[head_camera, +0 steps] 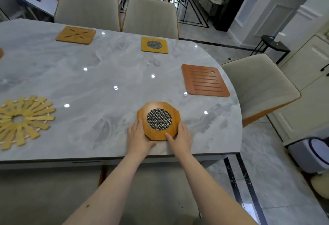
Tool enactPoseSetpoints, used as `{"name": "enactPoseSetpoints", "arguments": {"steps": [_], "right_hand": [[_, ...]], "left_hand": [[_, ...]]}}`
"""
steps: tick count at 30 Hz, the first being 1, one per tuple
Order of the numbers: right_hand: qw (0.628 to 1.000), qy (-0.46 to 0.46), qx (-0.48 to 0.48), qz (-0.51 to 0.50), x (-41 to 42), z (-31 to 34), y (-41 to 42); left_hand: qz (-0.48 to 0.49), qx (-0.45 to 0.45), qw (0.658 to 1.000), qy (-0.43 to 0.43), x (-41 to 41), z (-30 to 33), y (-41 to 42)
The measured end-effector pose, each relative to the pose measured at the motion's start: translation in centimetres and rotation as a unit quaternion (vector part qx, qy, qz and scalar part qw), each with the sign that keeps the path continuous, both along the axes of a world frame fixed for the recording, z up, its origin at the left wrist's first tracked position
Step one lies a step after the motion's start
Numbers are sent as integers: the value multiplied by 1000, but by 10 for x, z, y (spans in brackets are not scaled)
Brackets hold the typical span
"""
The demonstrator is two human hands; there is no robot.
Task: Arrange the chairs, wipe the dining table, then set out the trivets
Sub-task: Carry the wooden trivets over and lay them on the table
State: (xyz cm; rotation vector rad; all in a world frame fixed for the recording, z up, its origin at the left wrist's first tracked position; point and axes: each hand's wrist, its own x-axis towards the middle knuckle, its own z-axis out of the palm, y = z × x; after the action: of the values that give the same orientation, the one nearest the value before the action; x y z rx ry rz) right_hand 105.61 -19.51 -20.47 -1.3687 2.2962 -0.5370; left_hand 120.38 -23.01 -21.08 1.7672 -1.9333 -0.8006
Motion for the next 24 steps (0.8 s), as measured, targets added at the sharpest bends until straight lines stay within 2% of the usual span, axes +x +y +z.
{"name": "enactPoseSetpoints", "arguments": {"steps": [24], "right_hand": [[999,-8,-35,-23,7,-9,12]], "left_hand": [[-14,-5,1000,-15,4,8,13]]}}
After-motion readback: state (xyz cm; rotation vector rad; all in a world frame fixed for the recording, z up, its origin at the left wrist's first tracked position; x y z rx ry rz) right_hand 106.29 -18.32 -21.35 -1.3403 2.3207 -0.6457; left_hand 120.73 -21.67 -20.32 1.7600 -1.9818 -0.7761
